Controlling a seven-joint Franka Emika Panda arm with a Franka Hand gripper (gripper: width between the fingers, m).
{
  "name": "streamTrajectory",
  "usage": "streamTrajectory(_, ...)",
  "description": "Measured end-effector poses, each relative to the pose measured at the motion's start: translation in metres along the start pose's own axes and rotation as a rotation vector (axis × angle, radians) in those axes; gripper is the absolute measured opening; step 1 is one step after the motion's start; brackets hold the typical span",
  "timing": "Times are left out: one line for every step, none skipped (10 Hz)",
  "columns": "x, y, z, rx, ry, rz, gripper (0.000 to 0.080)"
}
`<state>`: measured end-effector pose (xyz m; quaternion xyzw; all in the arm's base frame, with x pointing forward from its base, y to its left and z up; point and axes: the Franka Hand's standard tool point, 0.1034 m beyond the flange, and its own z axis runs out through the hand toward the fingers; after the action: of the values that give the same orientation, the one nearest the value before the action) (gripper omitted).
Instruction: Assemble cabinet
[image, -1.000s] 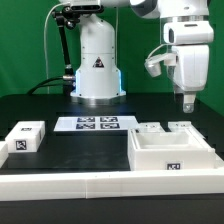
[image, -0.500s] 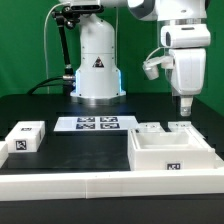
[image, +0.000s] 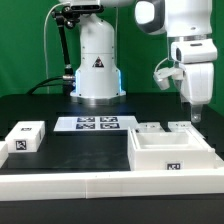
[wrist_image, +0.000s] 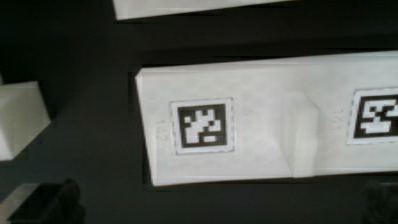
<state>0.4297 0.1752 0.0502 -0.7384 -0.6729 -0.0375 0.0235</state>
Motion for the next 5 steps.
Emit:
streamTrajectory(0.0,0.0,0.0,0.0,0.0,0.001,0.0797)
streamTrajectory(-0.001,-0.001,0.001,0.002,0.0,0.001,0.0797)
streamTrajectory(-0.004,-0.006,0.005,0.008,0.0,0.003,0.0797)
streamTrajectory(-0.005,-0.016,0.013,0.015,0.006,0.003,0.0797)
streamTrajectory(-0.006,-0.02,0.018,0.024,0.007,0.004,0.0797)
